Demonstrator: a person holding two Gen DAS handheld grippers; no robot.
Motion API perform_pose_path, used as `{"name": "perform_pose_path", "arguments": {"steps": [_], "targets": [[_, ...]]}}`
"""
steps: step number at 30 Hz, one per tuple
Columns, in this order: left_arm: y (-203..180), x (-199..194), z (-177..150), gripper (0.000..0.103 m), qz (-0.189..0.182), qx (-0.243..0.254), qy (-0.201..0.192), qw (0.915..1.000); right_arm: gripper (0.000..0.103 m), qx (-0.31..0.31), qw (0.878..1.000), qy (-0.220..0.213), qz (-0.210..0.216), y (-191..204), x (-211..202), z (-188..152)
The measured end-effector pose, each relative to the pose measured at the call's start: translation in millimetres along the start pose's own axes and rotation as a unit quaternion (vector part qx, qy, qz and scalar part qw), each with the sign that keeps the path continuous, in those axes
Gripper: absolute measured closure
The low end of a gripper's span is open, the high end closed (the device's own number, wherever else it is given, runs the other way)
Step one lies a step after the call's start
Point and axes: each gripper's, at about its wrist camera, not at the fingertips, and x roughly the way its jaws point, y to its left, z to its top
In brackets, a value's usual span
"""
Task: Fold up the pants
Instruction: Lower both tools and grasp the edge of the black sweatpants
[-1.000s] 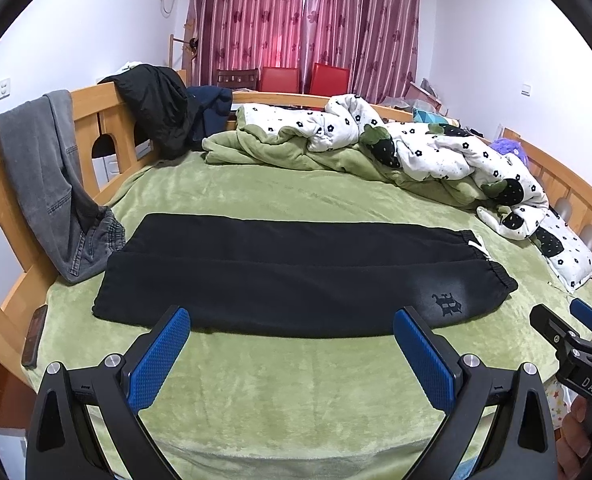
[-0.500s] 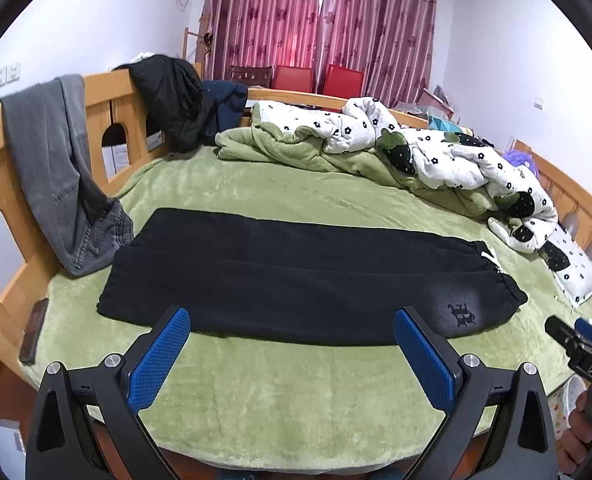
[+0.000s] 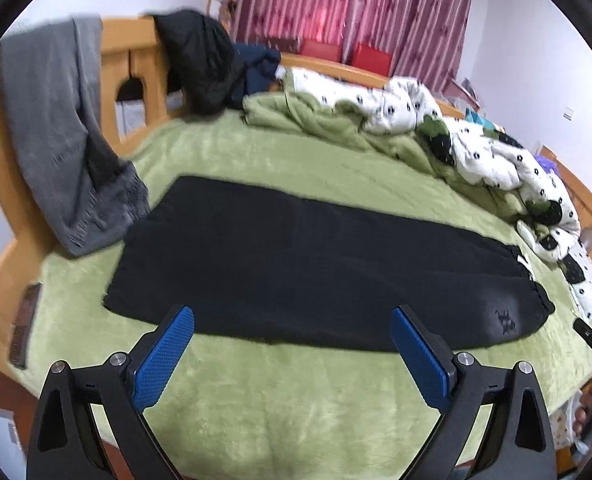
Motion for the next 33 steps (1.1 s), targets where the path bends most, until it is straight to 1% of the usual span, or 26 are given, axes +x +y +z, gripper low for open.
{"name": "perform_pose_path", "arguments": {"steps": [1, 2, 3, 5, 8, 10, 12, 15, 17, 20, 21, 22, 23, 24, 25, 26, 27, 28, 29, 30, 31, 33], "targets": [[9, 12, -4, 0.007, -0.001, -0.008, 0.014, 0.9999, 0.021, -0.002, 1.000, 0.001, -0.009, -5, 11, -3], [16, 20, -7, 0.012, -0.003, -0.016, 0.020, 0.9997, 0.023, -0.003, 1.000, 0.007, -0.015, -9, 21, -6], [24, 30, -13, 0.012, -0.004, -0.029, 0.027, 0.9992, 0.029, -0.004, 1.000, 0.018, -0.018, -12, 31, -10], [38, 48, -25, 0.012, -0.016, -0.052, 0.040, 0.9977, 0.034, 0.002, 0.999, 0.047, -0.013, -23, 55, -20], [60, 74, -48, 0.012, -0.042, -0.097, 0.055, 0.9929, 0.034, 0.024, 0.998, 0.065, -0.004, -39, 78, -37], [71, 93, -61, 0.013, -0.066, -0.127, 0.069, 0.9873, 0.034, 0.038, 0.997, 0.068, 0.001, -48, 89, -46], [78, 109, -68, 0.014, -0.086, -0.145, 0.075, 0.9828, 0.034, 0.049, 0.996, 0.074, 0.005, -53, 99, -53], [86, 130, -73, 0.015, -0.110, -0.167, 0.074, 0.9771, 0.034, 0.071, 0.994, 0.079, 0.015, -59, 114, -57], [92, 143, -72, 0.015, -0.125, -0.183, 0.069, 0.9727, 0.034, 0.098, 0.992, 0.071, 0.030, -65, 122, -55], [96, 157, -68, 0.019, -0.124, -0.207, 0.057, 0.9688, 0.034, 0.143, 0.986, 0.064, 0.048, -76, 136, -47], [97, 161, -66, 0.020, -0.121, -0.213, 0.052, 0.9681, 0.034, 0.157, 0.984, 0.071, 0.052, -79, 144, -45], [97, 164, -63, 0.023, -0.115, -0.217, 0.047, 0.9683, 0.034, 0.169, 0.981, 0.080, 0.055, -81, 154, -44], [97, 167, -60, 0.030, -0.106, -0.220, 0.045, 0.9686, 0.034, 0.178, 0.979, 0.085, 0.057, -82, 162, -43], [97, 171, -56, 0.034, -0.095, -0.225, 0.048, 0.9686, 0.034, 0.188, 0.977, 0.089, 0.056, -84, 169, -42], [97, 175, -52, 0.042, -0.089, -0.228, 0.055, 0.9681, 0.034, 0.199, 0.974, 0.089, 0.054, -86, 177, -40], [97, 181, -45, 0.056, -0.073, -0.227, 0.071, 0.9686, 0.034, 0.211, 0.973, 0.081, 0.054, -89, 182, -37], [97, 184, -39, 0.067, -0.056, -0.222, 0.083, 0.9699, 0.042, 0.222, 0.971, 0.073, 0.051, -90, 185, -33], [97, 185, -32, 0.088, -0.038, -0.214, 0.092, 0.9718, 0.053, 0.228, 0.970, 0.073, 0.044, -91, 188, -28], [97, 183, -28, 0.092, -0.035, -0.211, 0.094, 0.9724, 0.077, 0.232, 0.969, 0.076, 0.034, -92, 191, -24], [97, 177, -22, 0.092, -0.044, -0.212, 0.088, 0.9723, 0.084, 0.239, 0.968, 0.074, 0.032, -92, 191, -19], [98, 170, -18, 0.092, -0.052, -0.213, 0.078, 0.9726, 0.085, 0.244, 0.967, 0.066, 0.037, -92, 188, -13], [93, 153, -5, 0.092, -0.059, -0.192, 0.050, 0.9784, 0.087, 0.240, 0.968, 0.045, 0.049, -88, 175, 0]]}}
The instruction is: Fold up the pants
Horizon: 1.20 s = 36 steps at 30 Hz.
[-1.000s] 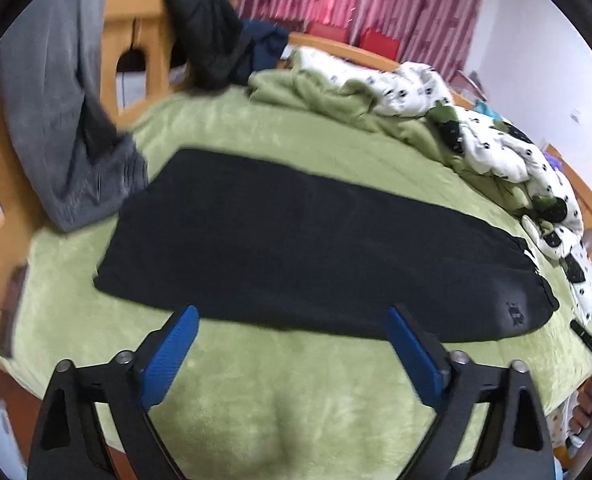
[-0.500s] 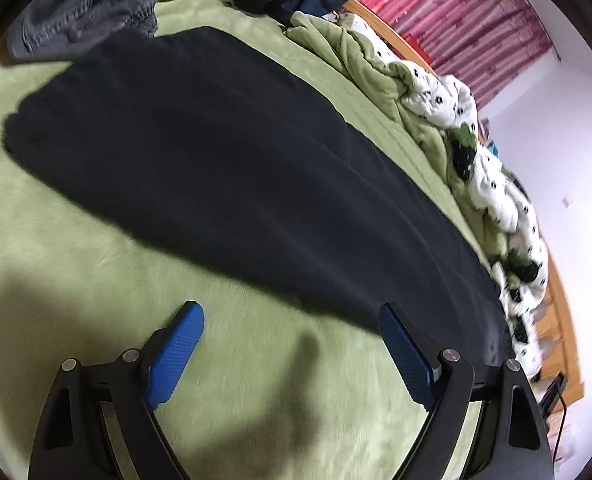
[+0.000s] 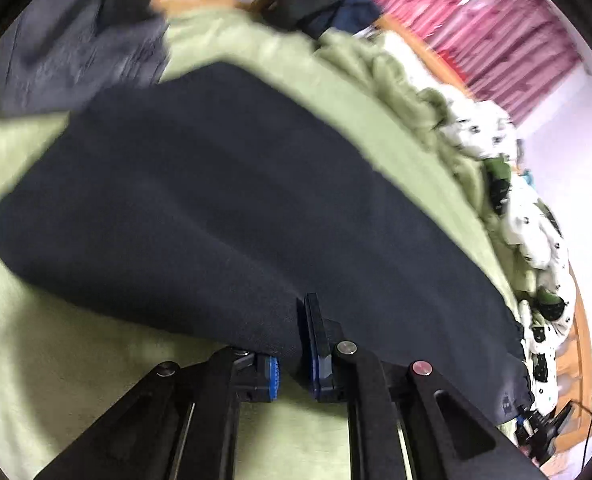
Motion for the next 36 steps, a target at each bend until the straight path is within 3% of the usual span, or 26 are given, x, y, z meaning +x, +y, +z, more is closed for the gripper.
{"name": "perform_pose_path", "arguments": {"steps": [6, 12, 17, 21, 23, 26, 28, 29, 32, 36], "targets": [[-38, -15, 48, 0.092, -0.007, 0.054, -0.052, 0.9972, 0.087, -0.073, 0.996, -0.044, 0.024, 52, -18, 36], [-61, 29, 99, 0.092, 0.022, 0.082, -0.091, 0.9922, 0.088, -0.133, 0.989, -0.063, 0.024, 91, 13, 68], [-77, 90, 128, 0.092, 0.053, 0.087, -0.099, 0.9898, 0.088, -0.172, 0.983, -0.067, -0.002, 113, 76, 91], [-80, 149, 138, 0.091, 0.110, 0.083, -0.062, 0.9885, 0.088, -0.165, 0.985, -0.028, -0.050, 117, 148, 106], [-83, 169, 142, 0.079, 0.129, 0.083, -0.040, 0.9874, 0.085, -0.165, 0.983, -0.017, -0.078, 117, 173, 109], [-90, 174, 146, 0.052, 0.105, 0.089, -0.017, 0.9904, 0.076, -0.158, 0.983, 0.025, -0.087, 115, 196, 118], [-97, 161, 143, 0.048, 0.102, 0.094, -0.026, 0.9900, 0.071, -0.156, 0.984, 0.030, -0.078, 115, 185, 120], [-99, 150, 139, 0.041, 0.102, 0.100, -0.030, 0.9893, 0.064, -0.158, 0.984, 0.023, -0.074, 115, 172, 118], [-101, 113, 116, 0.033, 0.085, 0.118, -0.040, 0.9885, 0.044, -0.184, 0.981, -0.004, -0.062, 117, 115, 97], [-86, 71, 76, 0.033, 0.064, 0.139, -0.020, 0.9880, 0.040, -0.225, 0.972, -0.005, -0.062, 103, 53, 55]]}}
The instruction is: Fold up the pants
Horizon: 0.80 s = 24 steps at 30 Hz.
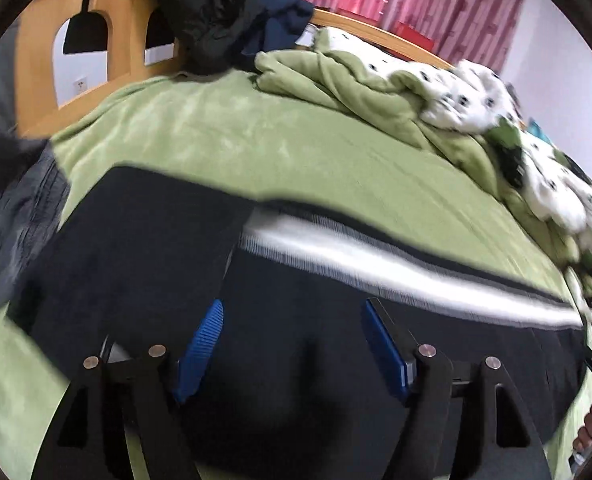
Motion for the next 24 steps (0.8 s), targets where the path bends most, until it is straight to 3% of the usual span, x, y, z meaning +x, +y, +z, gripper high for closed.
{"name": "perform_pose_path", "arguments": {"steps": [5, 12, 17, 20, 23, 24], "targets": [[29, -34, -64, 0.033, -0.043, -0.007, 0.018, 0.9989, 0.039, 0.006, 1.000, 0.020, -0.010, -23, -42, -66], [63, -17, -92, 0.033, -0.085, -0.079, 0.046, 0.9921, 0.039, 0.127, 0.989, 0.055, 0.041, -65, -25, -109], [89, 5, -84, 0.033, -0.118, -0.171, 0.026, 0.9778, 0.036, 0.189, 0.979, 0.026, 0.073, -80, -7, -96], [97, 20, -69, 0.034, -0.119, -0.206, 0.021, 0.9711, 0.036, 0.212, 0.974, 0.020, 0.075, -87, 16, -76], [93, 31, -57, 0.035, -0.099, -0.211, 0.018, 0.9723, 0.036, 0.221, 0.973, 0.011, 0.064, -91, 41, -53], [89, 34, -53, 0.035, -0.088, -0.207, 0.013, 0.9743, 0.043, 0.222, 0.973, 0.006, 0.059, -91, 48, -45]]}}
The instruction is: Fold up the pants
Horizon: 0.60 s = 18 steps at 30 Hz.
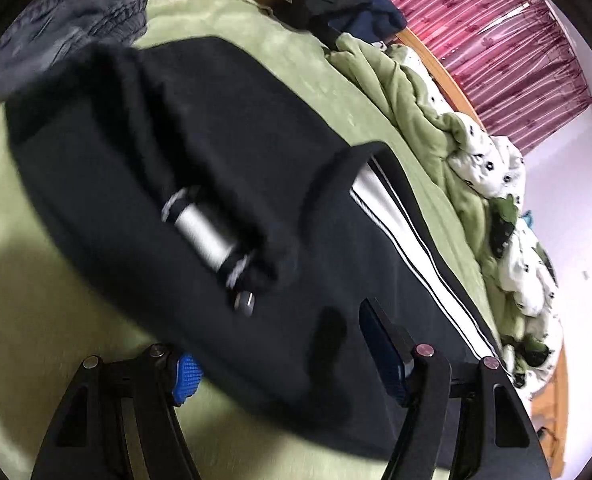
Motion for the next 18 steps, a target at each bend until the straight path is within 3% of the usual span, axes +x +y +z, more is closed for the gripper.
{"name": "perform_pose_path", "arguments": {"steps": [1, 2, 3, 4, 5, 10, 14, 18], "targets": [[-3, 3, 1, 0.037, 0.009, 0.004, -0.005, 0.9999, 0.050, 0.004, 1.000, -0.003, -0.015, 2, 9, 8], [-7, 5, 0, 0.052, 0.030, 0.010, -0.013, 0.9994, 0.072, 0.009, 1.000, -0.002, -0.028, 1, 14, 13], [-7, 6, 0, 0.064, 0.055, 0.016, -0.017, 0.9982, 0.081, 0.021, 0.999, 0.000, -0.024, -2, 19, 18], [-10, 9, 1, 0.081, 0.083, 0.030, -0.017, 0.9960, 0.084, 0.041, 0.999, -0.004, -0.012, -6, 19, 22], [-10, 7, 1, 0.087, 0.081, 0.038, -0.015, 0.9959, 0.086, 0.054, 0.998, -0.006, -0.005, -8, 18, 24], [-28, -25, -9, 0.092, 0.084, 0.083, -0.025, 0.9928, 0.089, 0.060, 0.997, -0.036, 0.042, -10, -19, 34], [-40, -51, -29, 0.092, 0.064, 0.110, -0.013, 0.9918, 0.090, 0.066, 0.997, -0.029, 0.042, -31, -49, 35], [-44, -69, -73, 0.092, 0.055, 0.145, 0.022, 0.9876, 0.090, 0.062, 0.997, -0.023, 0.026, -73, -90, 30]]}}
